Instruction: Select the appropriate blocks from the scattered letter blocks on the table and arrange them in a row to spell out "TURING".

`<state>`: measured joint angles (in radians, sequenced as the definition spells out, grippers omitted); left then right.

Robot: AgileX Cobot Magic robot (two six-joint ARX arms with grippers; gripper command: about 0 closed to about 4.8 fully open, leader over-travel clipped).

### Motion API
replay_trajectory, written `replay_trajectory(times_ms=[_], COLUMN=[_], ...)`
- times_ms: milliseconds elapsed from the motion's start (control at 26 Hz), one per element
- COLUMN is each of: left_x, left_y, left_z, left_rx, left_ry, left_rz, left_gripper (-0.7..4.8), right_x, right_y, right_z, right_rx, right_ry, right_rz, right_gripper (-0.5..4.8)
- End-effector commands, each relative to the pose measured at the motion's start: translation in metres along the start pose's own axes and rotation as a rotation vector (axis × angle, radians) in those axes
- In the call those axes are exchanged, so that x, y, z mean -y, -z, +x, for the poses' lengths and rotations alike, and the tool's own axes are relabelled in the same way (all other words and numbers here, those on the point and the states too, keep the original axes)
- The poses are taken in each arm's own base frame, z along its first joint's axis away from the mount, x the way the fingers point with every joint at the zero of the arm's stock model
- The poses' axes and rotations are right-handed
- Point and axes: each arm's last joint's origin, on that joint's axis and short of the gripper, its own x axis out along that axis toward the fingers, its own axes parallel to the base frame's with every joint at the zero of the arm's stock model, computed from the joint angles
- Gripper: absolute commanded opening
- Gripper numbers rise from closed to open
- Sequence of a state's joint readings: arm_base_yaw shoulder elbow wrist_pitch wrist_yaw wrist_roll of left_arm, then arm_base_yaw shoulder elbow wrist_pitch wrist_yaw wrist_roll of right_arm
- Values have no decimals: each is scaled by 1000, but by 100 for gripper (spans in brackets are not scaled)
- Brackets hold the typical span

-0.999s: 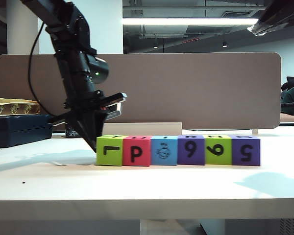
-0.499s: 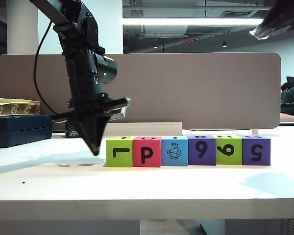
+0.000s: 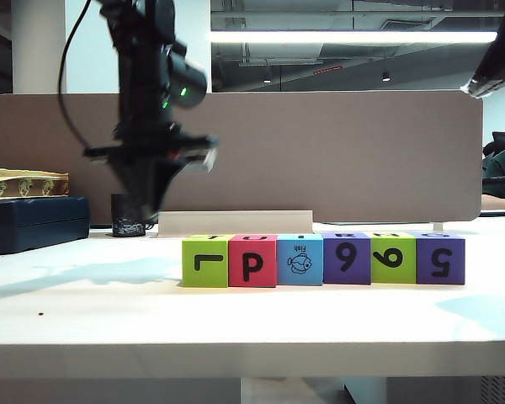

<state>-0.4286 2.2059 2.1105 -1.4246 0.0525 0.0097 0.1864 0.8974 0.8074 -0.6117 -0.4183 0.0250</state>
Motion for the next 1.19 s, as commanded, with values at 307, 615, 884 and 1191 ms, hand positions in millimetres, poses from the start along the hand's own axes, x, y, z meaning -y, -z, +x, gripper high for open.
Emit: replay_trajectory(times_ms=[307,615,884,1191], left_x=[87,121,123,125], left_y=[12,26,25,18], left_z=[-68,-72,-72,-73], left_rx=[262,250,262,331], left_ry=[244,137,130,137], left_rz=[291,379,361,366], left_gripper=[-6,-6,-6,-6], right_x=[1,1,1,1], right_y=[4,7,8,8], right_z=[-2,-2,-2,-2], right_rx=[-43,-77,-84,-84], right_ry=[66,68,70,70], right_rz=[15,29,32,32], right_gripper=[-1,-1,-1,-1])
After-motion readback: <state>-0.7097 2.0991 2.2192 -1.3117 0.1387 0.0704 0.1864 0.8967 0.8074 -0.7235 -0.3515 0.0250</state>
